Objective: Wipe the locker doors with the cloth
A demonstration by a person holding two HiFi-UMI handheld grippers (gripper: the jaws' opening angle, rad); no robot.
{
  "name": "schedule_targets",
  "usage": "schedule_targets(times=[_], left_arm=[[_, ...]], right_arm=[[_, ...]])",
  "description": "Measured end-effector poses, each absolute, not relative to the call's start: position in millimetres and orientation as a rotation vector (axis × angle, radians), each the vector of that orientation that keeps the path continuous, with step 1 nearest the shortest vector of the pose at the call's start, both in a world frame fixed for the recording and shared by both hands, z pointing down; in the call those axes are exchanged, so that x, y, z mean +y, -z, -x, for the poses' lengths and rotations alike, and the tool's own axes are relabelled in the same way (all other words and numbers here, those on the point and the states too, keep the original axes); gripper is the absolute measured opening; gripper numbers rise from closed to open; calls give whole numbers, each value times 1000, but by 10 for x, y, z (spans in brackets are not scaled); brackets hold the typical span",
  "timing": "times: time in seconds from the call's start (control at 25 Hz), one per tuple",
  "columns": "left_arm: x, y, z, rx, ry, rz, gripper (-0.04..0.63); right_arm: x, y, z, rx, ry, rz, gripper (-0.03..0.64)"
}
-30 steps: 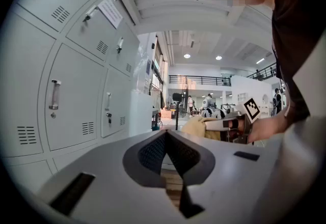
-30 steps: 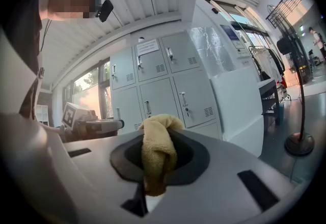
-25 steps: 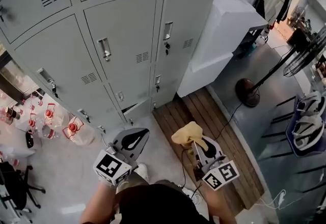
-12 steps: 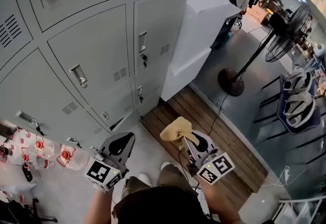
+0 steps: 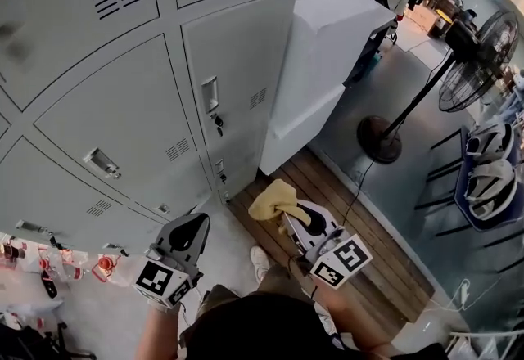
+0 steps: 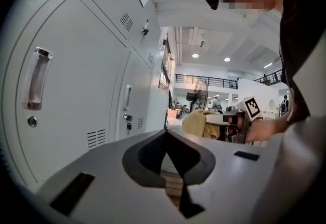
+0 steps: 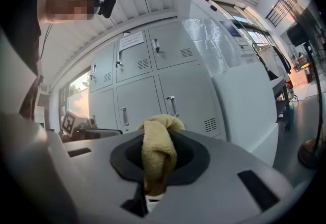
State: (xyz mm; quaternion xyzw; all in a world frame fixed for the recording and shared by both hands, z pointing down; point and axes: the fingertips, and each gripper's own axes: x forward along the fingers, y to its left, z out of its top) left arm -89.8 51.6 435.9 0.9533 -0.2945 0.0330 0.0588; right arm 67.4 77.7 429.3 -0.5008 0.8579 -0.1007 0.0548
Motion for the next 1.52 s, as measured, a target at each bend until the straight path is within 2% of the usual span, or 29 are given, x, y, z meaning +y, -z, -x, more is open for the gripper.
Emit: schedule_targets(times=[0.36,0.72,1.2,1.52], left_arm=[[-11,-4182,784,-1175,-129,-2821,5],[-191,-4151,956,-1411,-109,-2690,6],[-340,-4152,1413,-1453,-67,-2636,6],[-416,-4167,1448,-1409,-15,-2638,6]], right_arm=[[-194,-3979,-768,2719,222,1263,52],[-938,-3324,-526,2738,41,1054,52],[-1578,-2376,-219,2621,-199,1113,54],[-1726,-1983,-21,2582,-285,1134,55]])
